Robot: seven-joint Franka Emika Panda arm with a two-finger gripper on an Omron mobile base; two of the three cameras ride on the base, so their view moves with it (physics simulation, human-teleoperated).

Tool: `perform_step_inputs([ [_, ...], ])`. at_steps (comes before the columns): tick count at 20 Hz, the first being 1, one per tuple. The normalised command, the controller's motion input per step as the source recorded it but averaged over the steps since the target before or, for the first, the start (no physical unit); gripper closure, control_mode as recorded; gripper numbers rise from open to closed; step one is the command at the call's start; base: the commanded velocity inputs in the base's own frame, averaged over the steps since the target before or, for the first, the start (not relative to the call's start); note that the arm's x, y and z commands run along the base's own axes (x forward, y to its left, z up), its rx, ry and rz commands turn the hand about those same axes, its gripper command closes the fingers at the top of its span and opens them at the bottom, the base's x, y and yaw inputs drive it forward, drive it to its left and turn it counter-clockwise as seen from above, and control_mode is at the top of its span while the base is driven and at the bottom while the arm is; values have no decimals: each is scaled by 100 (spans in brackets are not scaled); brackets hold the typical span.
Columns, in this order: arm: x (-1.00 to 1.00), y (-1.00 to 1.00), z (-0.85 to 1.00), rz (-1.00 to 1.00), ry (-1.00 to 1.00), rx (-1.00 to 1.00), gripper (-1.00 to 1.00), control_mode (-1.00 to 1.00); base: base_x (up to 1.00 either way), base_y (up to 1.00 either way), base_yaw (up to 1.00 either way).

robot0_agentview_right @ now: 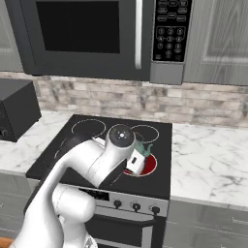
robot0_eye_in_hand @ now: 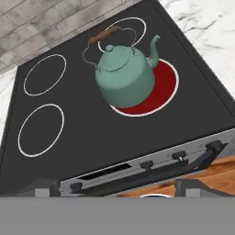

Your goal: Lower the heat of the kettle.

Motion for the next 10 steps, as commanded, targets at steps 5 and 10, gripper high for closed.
perform_step_inputs([
  [5,-43,-33,-37,0,-14,0,-100,-100,0,0,0],
  [10,-48,-46,-34,2,-17,0,-100,-100,0,0,0],
])
